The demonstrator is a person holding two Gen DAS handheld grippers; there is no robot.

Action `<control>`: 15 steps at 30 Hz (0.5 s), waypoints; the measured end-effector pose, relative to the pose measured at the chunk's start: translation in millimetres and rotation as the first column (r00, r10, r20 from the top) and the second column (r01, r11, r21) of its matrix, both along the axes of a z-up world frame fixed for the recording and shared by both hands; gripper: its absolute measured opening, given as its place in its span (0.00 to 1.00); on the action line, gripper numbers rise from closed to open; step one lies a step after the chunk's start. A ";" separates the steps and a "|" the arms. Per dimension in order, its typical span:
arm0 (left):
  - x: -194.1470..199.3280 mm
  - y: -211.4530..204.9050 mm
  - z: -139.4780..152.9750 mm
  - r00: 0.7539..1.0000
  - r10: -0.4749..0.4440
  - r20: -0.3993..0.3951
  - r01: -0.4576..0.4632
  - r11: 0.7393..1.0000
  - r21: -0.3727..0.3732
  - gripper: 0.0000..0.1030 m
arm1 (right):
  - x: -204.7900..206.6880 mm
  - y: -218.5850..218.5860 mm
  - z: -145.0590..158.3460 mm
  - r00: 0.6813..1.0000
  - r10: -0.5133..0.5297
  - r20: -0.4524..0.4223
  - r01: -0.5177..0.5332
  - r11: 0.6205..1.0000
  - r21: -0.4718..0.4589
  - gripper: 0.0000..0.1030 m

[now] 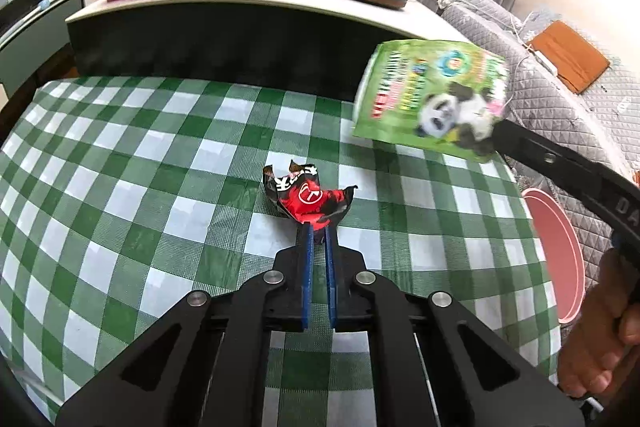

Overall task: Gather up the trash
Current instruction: 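Carry the red wrapper and green packet over the pink bucket and open both tools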

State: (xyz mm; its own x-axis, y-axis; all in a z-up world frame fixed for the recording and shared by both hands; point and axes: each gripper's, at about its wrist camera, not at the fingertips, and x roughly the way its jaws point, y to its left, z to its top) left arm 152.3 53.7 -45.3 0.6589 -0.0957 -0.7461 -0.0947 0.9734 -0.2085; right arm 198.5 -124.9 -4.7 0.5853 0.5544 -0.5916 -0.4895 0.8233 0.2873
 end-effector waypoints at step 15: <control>-28.7 -14.3 33.3 0.995 -0.048 0.089 0.046 0.999 0.017 0.05 | -70.2 -47.5 57.1 0.989 -0.085 0.122 0.099 0.989 -0.113 0.00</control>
